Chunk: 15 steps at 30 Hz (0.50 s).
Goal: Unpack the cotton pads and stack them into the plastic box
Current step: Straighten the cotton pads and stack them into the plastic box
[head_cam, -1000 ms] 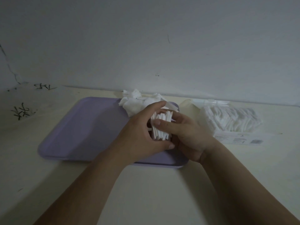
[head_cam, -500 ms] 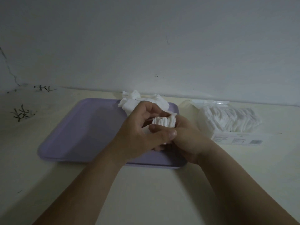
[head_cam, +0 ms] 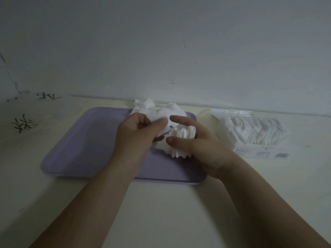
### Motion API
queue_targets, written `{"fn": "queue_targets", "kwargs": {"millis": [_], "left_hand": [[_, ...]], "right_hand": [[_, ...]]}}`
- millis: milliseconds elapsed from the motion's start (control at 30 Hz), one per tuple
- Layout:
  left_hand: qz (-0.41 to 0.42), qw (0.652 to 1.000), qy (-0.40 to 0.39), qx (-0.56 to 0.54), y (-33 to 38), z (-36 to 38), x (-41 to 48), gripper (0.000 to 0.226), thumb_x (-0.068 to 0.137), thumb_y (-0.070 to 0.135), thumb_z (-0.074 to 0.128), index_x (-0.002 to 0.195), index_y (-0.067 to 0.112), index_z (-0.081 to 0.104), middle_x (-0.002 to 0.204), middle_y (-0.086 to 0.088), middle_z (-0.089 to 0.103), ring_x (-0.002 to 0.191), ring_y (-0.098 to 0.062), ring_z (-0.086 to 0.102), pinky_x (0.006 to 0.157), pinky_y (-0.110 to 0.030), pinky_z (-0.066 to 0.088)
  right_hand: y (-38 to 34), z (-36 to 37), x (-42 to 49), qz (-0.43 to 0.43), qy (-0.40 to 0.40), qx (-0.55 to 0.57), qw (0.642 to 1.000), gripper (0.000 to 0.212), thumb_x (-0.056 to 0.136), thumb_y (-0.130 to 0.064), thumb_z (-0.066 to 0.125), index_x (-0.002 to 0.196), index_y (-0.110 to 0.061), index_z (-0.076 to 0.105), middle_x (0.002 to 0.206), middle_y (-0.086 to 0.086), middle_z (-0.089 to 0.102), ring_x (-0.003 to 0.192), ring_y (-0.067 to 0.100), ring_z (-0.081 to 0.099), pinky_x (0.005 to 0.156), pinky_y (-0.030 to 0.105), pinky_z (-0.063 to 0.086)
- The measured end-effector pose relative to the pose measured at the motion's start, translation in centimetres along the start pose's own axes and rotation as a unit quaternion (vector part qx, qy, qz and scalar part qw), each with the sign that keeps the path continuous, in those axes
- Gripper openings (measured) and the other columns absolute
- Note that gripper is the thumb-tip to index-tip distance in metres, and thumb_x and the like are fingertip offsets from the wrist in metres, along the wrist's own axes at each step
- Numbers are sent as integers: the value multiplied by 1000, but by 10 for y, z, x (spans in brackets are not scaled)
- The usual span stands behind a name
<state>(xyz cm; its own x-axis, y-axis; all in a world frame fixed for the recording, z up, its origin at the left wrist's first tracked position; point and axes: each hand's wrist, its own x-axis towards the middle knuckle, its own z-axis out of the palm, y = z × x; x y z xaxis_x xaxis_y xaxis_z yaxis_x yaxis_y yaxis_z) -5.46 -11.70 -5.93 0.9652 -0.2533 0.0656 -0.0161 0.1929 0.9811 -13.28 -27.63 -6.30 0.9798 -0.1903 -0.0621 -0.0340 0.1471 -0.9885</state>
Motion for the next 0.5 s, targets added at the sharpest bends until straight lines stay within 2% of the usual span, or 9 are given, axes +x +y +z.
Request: {"fn": "queue_targets", "kwargs": {"millis": [33,100,167,267,333,433,500], "left_hand": [[-8,1000,1,1,-1,0,0,32,70,26,87,75,10,59,85,-16,72,84,-29,76,85,-47,64],[-13,1000,1,-16,-1,0,0,25,73,13,83,84,8,61,92,-18,75,85,-30,77,89,-51,63],[-5,999,18,-30,3,1,-1,28,81,4,81,101,4,62,98,-19,78,81,-30,77,92,-56,61],[11,998,40,-49,10,3,-3,45,87,-4,77,125,12,58,99,-17,76,77,-27,77,85,-48,64],[12,998,20,-63,10,2,-2,57,88,-4,77,137,15,55,100,-16,77,85,-29,78,89,-50,63],[7,996,-39,-84,11,2,-1,56,88,-4,76,138,13,56,103,-18,78,92,-34,77,95,-55,60],[6,993,-79,-92,14,2,-3,50,82,0,80,128,9,63,103,-18,79,90,-31,76,94,-50,60]], "right_hand": [[0,0,1,2,-4,0,1000,58,84,-3,84,134,-26,65,121,11,76,110,26,73,90,35,60],[-3,1,3,13,-5,11,1000,57,80,-8,81,132,-24,65,115,6,77,105,22,72,87,33,56],[-7,-1,6,25,-11,100,995,54,79,-11,63,133,-18,63,109,6,75,102,23,68,88,35,50],[-10,-9,9,43,-33,199,978,71,66,-9,49,136,-11,62,132,20,67,118,34,63,105,43,46],[-6,-11,11,47,-26,194,980,67,75,-2,43,139,-8,62,136,25,63,127,35,60,113,41,42],[1,-10,15,42,26,162,986,60,88,8,36,137,-13,63,133,23,67,123,33,64,111,37,45],[4,-8,16,21,33,125,991,56,91,5,47,141,-17,60,135,21,68,127,34,65,115,45,46]]}}
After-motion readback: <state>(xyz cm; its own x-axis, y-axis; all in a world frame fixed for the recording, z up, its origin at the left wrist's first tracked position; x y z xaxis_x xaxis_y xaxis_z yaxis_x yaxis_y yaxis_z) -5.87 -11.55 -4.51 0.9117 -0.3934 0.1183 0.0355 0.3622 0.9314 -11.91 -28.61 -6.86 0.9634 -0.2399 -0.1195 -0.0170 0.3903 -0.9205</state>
